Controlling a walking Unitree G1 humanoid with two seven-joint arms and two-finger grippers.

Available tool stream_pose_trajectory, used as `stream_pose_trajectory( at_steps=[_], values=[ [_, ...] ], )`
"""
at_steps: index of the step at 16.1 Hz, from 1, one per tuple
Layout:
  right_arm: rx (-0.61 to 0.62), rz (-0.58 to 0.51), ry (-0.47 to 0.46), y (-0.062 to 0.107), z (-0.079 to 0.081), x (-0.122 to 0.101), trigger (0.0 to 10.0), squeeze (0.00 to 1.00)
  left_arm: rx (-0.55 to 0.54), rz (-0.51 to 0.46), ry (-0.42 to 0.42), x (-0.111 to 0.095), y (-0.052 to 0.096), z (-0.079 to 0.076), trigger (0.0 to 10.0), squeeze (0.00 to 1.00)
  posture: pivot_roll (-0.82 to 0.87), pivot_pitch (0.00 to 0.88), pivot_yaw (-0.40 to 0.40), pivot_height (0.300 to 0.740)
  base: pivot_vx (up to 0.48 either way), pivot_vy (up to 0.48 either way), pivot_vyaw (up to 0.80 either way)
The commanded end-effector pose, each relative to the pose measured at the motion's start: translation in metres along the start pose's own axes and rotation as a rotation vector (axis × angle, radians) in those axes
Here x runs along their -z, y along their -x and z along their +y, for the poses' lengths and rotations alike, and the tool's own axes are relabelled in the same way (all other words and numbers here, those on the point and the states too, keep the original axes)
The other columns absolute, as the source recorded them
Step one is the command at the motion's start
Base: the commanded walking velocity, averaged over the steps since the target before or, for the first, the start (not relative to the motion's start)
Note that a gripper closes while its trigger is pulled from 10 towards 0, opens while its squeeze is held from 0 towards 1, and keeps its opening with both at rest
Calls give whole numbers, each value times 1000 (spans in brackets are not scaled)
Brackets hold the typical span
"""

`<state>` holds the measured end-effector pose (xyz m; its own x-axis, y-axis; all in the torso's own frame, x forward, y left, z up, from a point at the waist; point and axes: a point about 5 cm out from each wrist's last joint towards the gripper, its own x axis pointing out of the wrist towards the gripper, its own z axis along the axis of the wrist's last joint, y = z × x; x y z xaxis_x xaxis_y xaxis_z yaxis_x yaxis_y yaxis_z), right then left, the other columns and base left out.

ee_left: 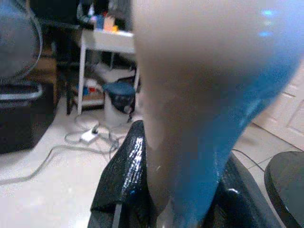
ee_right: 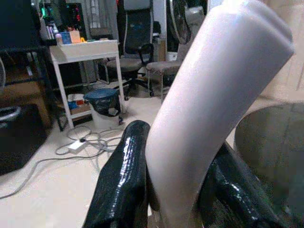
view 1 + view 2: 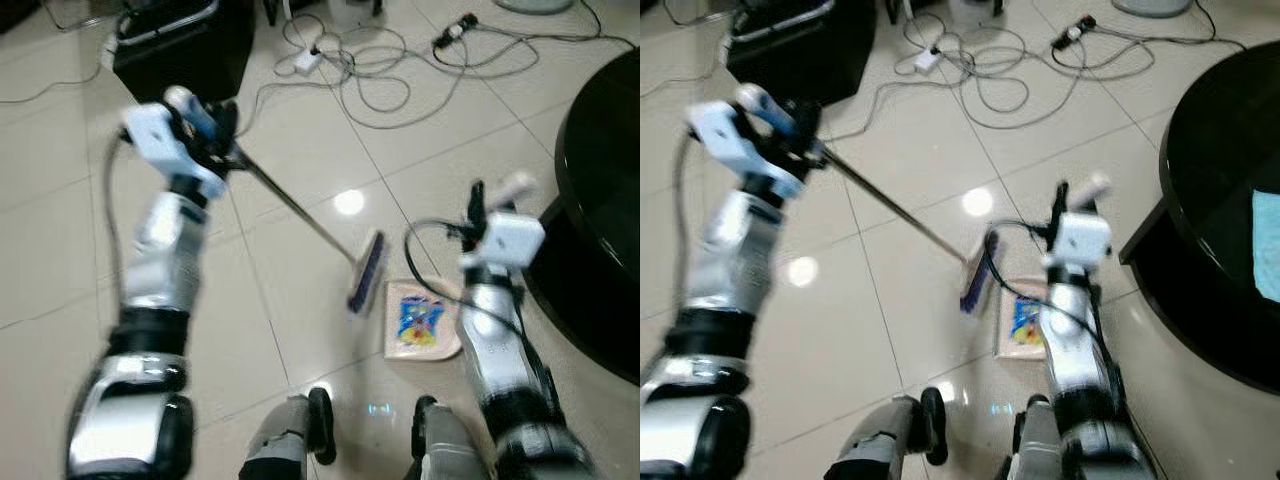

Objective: Sweep floor

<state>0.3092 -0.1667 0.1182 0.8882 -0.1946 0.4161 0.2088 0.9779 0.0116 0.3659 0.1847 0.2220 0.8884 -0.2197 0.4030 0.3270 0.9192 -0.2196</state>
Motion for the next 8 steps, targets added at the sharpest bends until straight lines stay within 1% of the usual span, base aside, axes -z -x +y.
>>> stream_pose_trajectory(
  at_steps=[1, 2, 3, 4, 5, 6, 7, 8],
  values=[
    [25, -12, -63, 1, -1, -5, 10000, 0, 14, 7, -55, -9, 1, 8, 10000, 0, 30, 109, 198, 740, 0, 0, 0],
    [43, -27, -92, 3, -7, -9, 10000, 0, -27, 92, -149, -3, 6, 24, 10000, 0, -1, 90, 202, 740, 0, 0, 0],
    [45, -38, -104, 2, -10, -14, 10000, 0, -39, 148, -215, 3, 12, 32, 10000, 0, -17, 82, 201, 740, 0, 0, 0],
    [48, -46, -112, 1, -12, -18, 10000, 0, -48, 172, -237, 7, 16, 35, 10000, 0, -25, 78, 197, 740, 0, 0, 0],
    [31, -62, -124, -3, -13, -28, 10000, 0, -83, 215, -279, 16, 26, 41, 10000, 0, -41, 73, 185, 740, 0, 0, 0],
    [0, -76, -138, -9, -13, -41, 10000, 0, -128, 280, -318, 28, 41, 47, 10000, 0, -54, 69, 174, 740, 0, 0, 0],
    [-19, -85, -153, -14, -13, -49, 10000, 0, -158, 330, -342, 39, 52, 50, 10000, 0, -60, 67, 167, 740, 0, 0, 0],
    [-29, -94, -172, -18, -12, -57, 10000, 0, -181, 355, -354, 47, 63, 52, 10000, 0, -66, 66, 157, 740, 0, 0, 800]
  ],
)
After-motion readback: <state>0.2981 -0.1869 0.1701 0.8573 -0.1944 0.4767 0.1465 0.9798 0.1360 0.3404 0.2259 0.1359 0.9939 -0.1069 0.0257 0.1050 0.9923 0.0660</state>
